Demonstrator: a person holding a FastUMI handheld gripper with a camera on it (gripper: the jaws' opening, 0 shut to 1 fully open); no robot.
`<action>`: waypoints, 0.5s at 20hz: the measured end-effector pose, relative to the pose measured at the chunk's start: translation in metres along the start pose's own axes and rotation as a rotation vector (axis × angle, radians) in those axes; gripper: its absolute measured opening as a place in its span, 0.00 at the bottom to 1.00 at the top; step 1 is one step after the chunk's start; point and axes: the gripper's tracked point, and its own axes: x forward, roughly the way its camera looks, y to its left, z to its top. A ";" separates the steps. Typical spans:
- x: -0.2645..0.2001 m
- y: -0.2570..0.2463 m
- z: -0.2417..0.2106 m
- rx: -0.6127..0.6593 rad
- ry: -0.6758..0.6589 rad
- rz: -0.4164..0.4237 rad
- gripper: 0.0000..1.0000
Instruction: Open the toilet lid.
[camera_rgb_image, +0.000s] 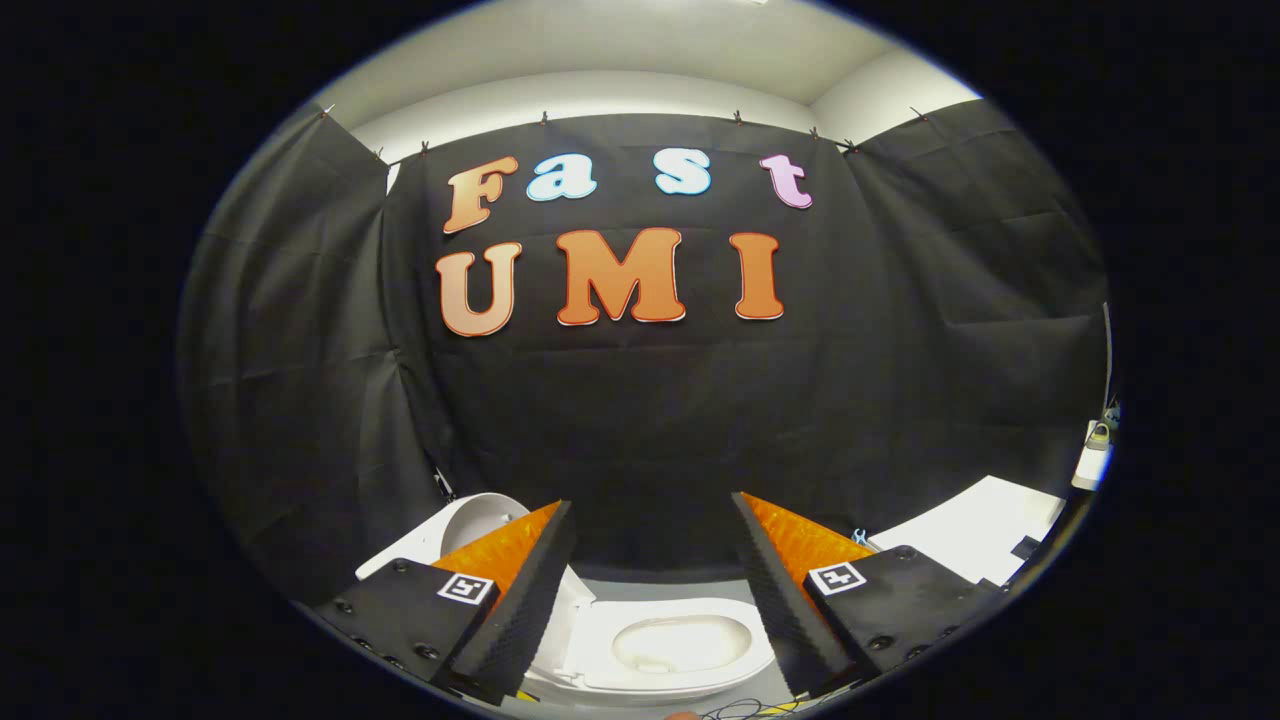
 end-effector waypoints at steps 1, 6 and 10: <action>-0.001 -0.002 0.001 0.001 -0.003 -0.004 0.99; -0.001 -0.003 0.004 0.002 -0.015 -0.013 0.99; -0.001 -0.005 0.001 0.005 -0.015 -0.018 0.99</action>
